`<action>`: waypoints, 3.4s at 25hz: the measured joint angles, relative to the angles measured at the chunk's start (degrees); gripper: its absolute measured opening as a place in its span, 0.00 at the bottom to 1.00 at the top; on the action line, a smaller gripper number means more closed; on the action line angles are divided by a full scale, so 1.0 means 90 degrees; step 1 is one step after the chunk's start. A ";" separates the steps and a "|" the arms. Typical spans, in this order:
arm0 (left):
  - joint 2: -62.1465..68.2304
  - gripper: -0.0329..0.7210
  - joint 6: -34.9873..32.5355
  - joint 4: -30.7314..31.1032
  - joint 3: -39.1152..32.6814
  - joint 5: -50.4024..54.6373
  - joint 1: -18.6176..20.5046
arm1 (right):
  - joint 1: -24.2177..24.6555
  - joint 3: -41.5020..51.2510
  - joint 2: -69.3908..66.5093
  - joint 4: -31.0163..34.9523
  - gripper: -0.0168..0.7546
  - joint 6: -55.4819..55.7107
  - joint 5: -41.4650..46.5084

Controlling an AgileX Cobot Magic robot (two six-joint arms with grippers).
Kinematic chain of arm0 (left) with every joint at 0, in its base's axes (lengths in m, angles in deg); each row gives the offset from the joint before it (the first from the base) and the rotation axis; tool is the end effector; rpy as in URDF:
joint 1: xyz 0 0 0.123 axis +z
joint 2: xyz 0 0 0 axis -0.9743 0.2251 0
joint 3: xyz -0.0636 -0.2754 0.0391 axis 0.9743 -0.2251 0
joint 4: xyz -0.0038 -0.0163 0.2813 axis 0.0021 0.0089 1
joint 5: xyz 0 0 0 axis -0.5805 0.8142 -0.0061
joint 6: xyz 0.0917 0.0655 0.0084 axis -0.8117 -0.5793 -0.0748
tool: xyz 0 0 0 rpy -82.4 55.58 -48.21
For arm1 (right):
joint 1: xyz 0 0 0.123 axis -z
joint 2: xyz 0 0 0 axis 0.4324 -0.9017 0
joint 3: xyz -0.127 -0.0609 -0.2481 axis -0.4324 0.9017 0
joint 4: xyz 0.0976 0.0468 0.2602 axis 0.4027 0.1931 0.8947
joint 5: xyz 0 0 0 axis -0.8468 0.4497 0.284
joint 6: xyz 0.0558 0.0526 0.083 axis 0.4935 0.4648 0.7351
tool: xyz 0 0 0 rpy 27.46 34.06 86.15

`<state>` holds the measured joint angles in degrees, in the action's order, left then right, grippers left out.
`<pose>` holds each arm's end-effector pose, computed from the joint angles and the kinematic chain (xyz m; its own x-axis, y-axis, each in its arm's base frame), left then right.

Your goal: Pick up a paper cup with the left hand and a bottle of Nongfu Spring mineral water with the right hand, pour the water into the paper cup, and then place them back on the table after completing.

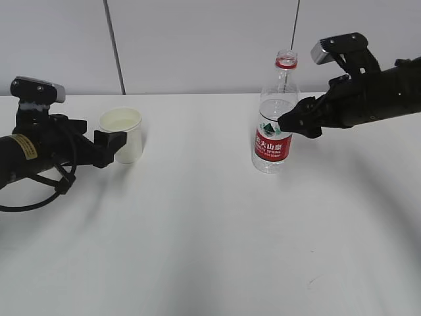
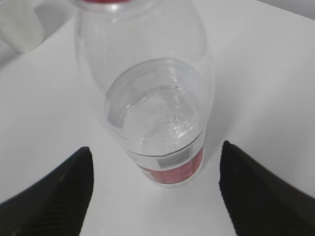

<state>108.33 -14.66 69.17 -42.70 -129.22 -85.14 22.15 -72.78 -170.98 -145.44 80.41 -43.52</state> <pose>0.3678 -0.0894 0.1024 -0.3450 0.0748 -0.9356 0.4409 0.8929 -0.0912 0.4159 0.0705 0.1767 -0.5296 -0.3082 -0.7903 -0.5375 0.8427 0.0316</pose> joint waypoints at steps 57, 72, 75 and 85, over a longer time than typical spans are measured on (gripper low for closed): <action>-0.2043 0.80 0.0960 -0.0774 0.1656 0.4589 0.0000 | 0.0000 -0.1941 0.0676 0.0045 0.78 0.1253 0.1985; -0.1420 0.70 0.0927 -0.1384 0.4934 0.8247 0.0000 | 0.0000 -0.1941 0.0652 0.0046 0.78 0.1253 0.2230; -0.1093 0.69 0.0325 -0.1864 0.5559 0.9311 0.0000 | 0.0000 -0.1941 0.0649 0.0057 0.78 0.1253 0.2230; -0.0821 0.68 -0.0817 -0.2609 0.6273 1.1634 -0.0006 | 0.0000 -0.1941 0.0649 0.0057 0.78 0.1253 0.2230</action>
<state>100.94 -22.01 45.69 13.75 -24.51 -85.20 22.15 -90.25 -165.13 -144.93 91.69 -23.45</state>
